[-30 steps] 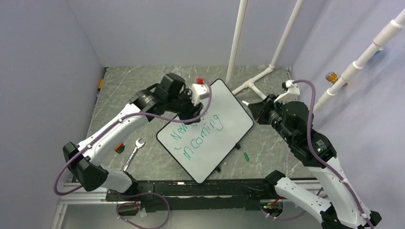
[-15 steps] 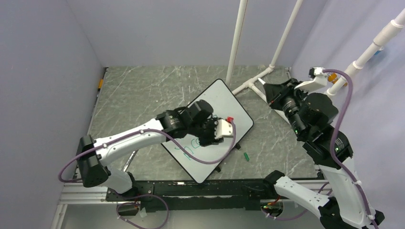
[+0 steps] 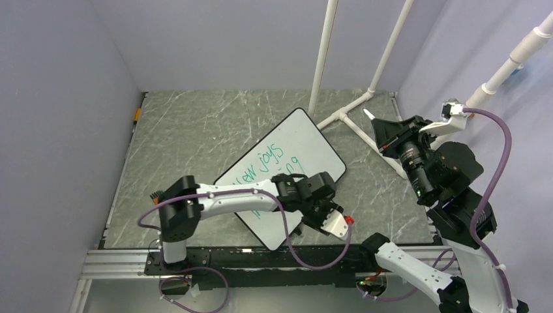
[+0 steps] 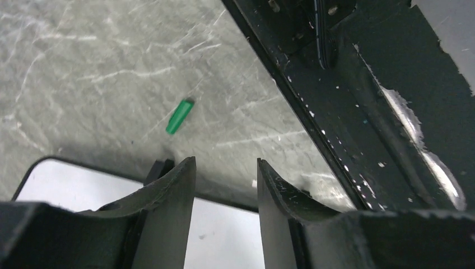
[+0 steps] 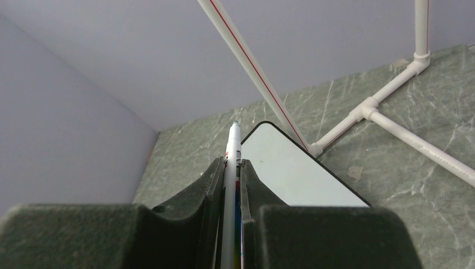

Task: Write a sentence on the whiteboard
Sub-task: Pick up the pen cap from the center of the board.

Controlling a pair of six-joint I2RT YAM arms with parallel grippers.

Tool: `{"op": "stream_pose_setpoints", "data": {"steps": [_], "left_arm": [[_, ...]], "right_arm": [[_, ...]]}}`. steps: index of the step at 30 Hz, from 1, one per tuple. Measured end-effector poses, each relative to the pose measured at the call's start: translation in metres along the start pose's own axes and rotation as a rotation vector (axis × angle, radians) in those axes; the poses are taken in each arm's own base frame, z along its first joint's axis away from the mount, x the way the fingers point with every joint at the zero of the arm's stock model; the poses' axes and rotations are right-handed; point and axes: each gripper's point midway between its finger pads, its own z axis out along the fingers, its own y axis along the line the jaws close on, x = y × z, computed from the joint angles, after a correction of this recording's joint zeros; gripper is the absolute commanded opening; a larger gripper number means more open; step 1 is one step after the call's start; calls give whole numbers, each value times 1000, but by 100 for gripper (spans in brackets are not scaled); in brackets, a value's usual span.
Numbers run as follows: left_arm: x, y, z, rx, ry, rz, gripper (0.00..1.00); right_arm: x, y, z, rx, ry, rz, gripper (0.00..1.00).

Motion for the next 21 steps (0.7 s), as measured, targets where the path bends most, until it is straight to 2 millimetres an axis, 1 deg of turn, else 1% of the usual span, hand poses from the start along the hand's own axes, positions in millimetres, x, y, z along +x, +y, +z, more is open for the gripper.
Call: {"op": "stream_pose_setpoints", "data": {"steps": [4,8,17,21], "left_arm": [[2,-4,27,45,19,77,49],[3,-1,46,62,39,142,48],[14,17,75,49,106,257,46],[24,25,87,43,153,296,44]], "right_arm": [[-2,-1,-5,-4,-5,3,0],[1,-1,-5,-6,5,0,0],[0,-4,-12,-12,-1,4,0],[-1,-4,-16,-22,-6,9,0]]}}
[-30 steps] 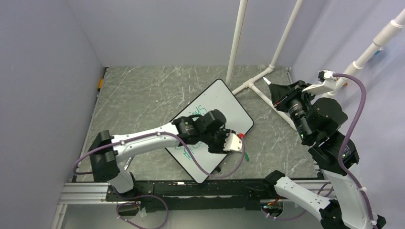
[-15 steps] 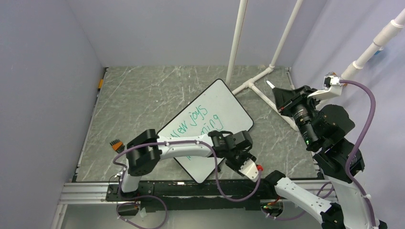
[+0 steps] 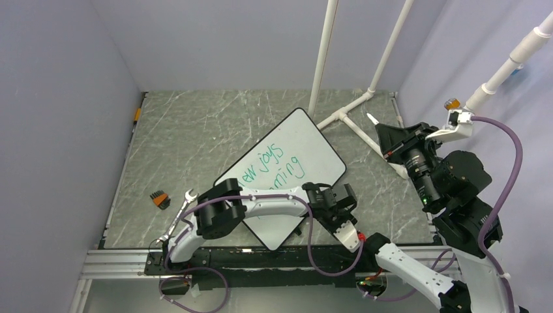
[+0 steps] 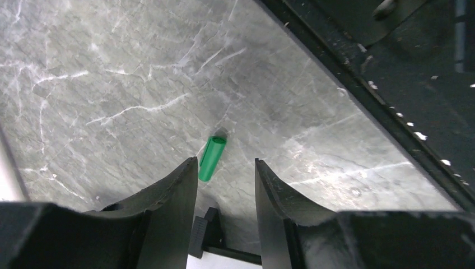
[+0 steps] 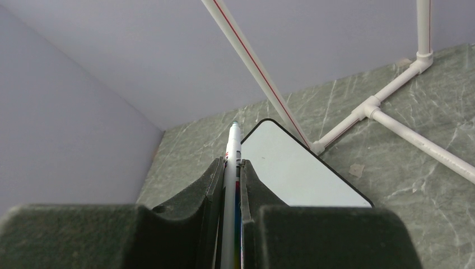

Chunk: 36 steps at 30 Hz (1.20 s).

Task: Write a sentence on the whiteboard
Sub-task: Pick up the pen cap from the center of the board.

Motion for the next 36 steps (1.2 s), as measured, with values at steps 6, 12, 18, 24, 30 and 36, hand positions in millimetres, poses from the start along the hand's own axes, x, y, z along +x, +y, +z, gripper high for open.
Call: {"op": "stream_pose_setpoints", "data": {"steps": [6,12,18,24,30,36], "left_arm": [[17,3,20,14,68,40,42],[23,4,25,39,97,77,40],[25,4,26,97,109,108,36],[30,-2,28,171,128,114,31],[31,-6,28,200,129,102,24],[31,-8,27,193,128,83,27]], "right_arm": [[2,-1,-4,-6,1,12,0],[7,-2,-6,-18,14,17,0],[12,-3,-6,-19,24,17,0],[13,-4,-8,-22,23,18,0],[16,-6,-8,-22,29,18,0],[23,-5,-7,-29,48,18,0]]}}
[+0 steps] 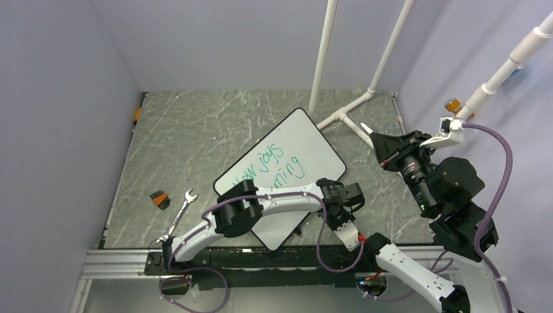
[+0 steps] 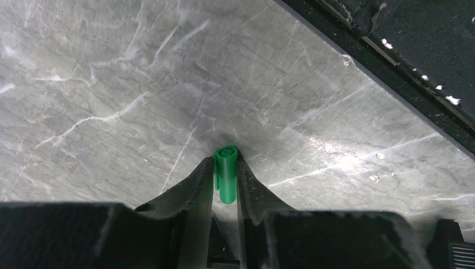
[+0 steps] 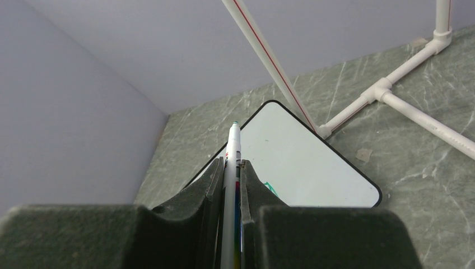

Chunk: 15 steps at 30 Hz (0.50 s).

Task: Write a sentence on the whiteboard
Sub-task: Pick up the pen cap from the center of the board.

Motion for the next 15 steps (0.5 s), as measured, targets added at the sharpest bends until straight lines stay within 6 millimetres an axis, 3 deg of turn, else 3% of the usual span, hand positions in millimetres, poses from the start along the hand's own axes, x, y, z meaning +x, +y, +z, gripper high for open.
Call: {"op": "stream_pose_setpoints", "data": {"steps": [9,12,15], "left_arm": [[0,-2,0,-5,-5,-83,33],[-1,-4,0,1,-20,-116,28],[-2,-7,0,15,-41,-149,15]], "right_arm": [[1,1,0,-3,4,5,0],[1,1,0,-3,4,7,0],[1,1,0,-3,4,7,0]]}}
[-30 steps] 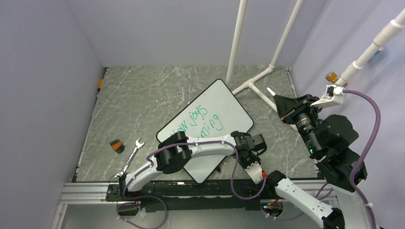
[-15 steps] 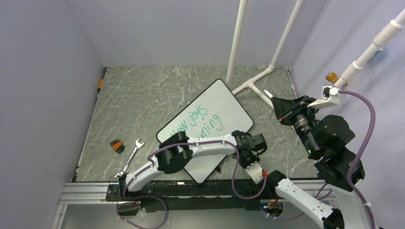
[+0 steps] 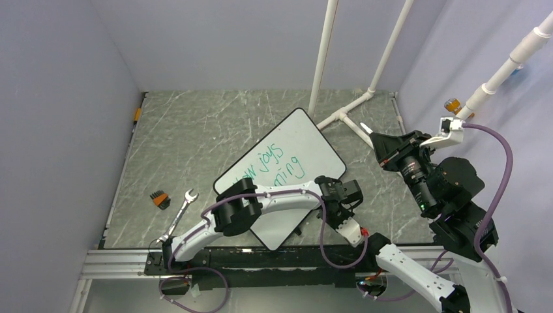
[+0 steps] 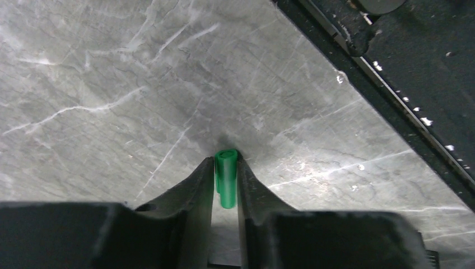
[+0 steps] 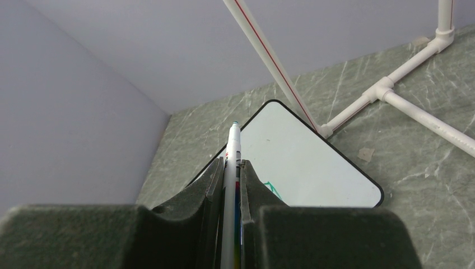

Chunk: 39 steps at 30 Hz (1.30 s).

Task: Write a sentence on the whiteboard
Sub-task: Pick up the pen cap from the center of the board, then insert the pen cap into the whiteboard marker.

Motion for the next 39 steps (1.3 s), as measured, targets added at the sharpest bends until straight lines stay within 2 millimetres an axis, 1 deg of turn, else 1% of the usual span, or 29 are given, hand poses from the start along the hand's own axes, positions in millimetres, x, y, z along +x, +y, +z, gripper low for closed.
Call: {"op": "stream_pose_setpoints", "data": {"steps": [5,7,11,15,19,21,22,24,25,27,30,34,36,37,39], "left_arm": [[0,-4,-1,25,-47,-38,3],[0,-6,-2,35,-65,-58,0],[-2,-15,-5,61,-101,-108,0],[2,-34,-13,92,-140,-211,0],[7,-53,-25,94,-200,-345,0],[8,-54,-35,65,-232,-401,0],[6,-53,-42,42,-254,-431,0],[1,-46,-63,-14,-305,-482,0],[-5,-39,-76,-47,-339,-501,0],[-22,-22,-104,-117,-420,-518,0],[-53,-6,-152,-200,-554,-531,0],[-84,3,-208,-258,-710,-560,0],[-95,5,-230,-263,-784,-595,0],[-100,6,-240,-258,-822,-625,0],[-102,8,-256,-246,-875,-689,0]], "right_arm": [[0,0,0,-1,2,5,0],[1,1,1,-1,5,5,0],[4,2,4,-2,16,6,0],[6,2,7,4,26,5,0],[7,1,9,10,28,2,0],[7,1,9,10,27,3,0],[7,1,9,11,26,2,0],[6,0,9,15,23,2,0],[6,0,9,16,22,2,0],[5,1,8,15,20,1,0],[2,2,7,12,12,3,0],[-1,3,6,10,7,6,0],[0,3,7,10,9,5,0],[0,3,7,10,9,5,0],[1,3,8,9,12,5,0]]}}
